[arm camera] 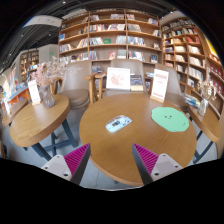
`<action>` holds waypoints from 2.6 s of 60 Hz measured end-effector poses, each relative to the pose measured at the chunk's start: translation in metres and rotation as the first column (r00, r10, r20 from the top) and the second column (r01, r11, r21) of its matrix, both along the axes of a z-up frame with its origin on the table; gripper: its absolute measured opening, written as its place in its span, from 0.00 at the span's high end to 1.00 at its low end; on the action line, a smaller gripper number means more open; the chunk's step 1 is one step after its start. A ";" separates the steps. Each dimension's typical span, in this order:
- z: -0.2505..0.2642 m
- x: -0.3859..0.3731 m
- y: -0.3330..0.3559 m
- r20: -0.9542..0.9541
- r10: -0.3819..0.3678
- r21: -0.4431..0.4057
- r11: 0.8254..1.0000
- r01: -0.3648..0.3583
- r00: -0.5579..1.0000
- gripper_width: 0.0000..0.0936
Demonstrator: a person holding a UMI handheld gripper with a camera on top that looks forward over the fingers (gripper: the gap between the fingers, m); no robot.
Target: Arrange mouse
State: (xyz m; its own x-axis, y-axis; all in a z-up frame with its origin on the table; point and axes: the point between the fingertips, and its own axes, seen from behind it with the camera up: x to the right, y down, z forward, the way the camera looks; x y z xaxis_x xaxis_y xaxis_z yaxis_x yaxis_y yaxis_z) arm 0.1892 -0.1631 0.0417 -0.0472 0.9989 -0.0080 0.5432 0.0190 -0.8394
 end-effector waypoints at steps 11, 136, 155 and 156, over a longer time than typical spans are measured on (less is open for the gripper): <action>-0.019 -0.039 -0.010 0.031 -0.017 0.026 1.000 0.016 0.999 0.09; -0.006 -0.228 0.292 0.116 -0.167 0.008 0.986 0.168 0.979 0.60; -0.055 -0.226 0.316 0.149 -0.183 0.021 0.983 0.182 0.972 0.51; -0.055 -0.226 0.316 0.149 -0.181 0.021 0.983 0.180 0.972 0.51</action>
State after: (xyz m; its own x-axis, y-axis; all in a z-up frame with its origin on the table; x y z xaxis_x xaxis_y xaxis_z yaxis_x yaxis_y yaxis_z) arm -0.0363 0.1527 -0.0134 0.1349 0.9908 0.0059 0.6577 -0.0851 -0.7484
